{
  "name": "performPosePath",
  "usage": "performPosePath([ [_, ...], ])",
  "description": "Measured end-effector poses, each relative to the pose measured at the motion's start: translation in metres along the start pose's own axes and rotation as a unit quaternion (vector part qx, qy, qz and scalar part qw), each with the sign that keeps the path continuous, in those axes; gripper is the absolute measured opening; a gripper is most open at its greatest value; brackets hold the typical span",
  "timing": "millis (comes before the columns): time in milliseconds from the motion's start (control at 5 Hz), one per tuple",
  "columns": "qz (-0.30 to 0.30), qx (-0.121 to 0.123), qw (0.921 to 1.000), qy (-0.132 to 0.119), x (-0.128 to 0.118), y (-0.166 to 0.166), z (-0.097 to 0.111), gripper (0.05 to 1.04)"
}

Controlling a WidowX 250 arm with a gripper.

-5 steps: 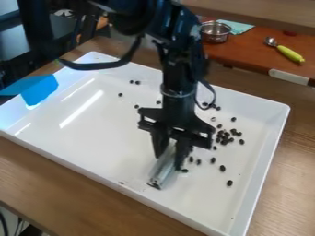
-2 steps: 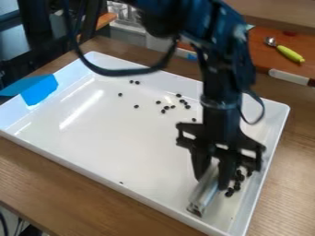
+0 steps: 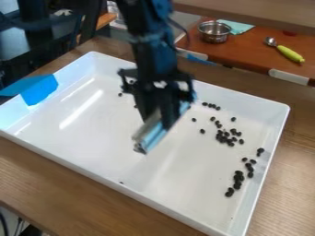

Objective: Sweep into pile

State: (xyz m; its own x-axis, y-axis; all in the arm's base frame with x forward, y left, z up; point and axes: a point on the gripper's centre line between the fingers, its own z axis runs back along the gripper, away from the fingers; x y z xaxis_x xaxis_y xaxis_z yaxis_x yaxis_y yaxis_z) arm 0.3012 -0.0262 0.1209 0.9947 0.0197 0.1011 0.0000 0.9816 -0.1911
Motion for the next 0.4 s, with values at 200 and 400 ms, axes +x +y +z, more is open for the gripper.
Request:
performPosePath([
  [200, 0.019, 0.027, 0.9991, -0.025, 0.026, 0.051, 0.034, 0.372],
  [400, 0.034, 0.051, 0.9981, 0.006, 0.041, 0.090, 0.018, 0.372],
])
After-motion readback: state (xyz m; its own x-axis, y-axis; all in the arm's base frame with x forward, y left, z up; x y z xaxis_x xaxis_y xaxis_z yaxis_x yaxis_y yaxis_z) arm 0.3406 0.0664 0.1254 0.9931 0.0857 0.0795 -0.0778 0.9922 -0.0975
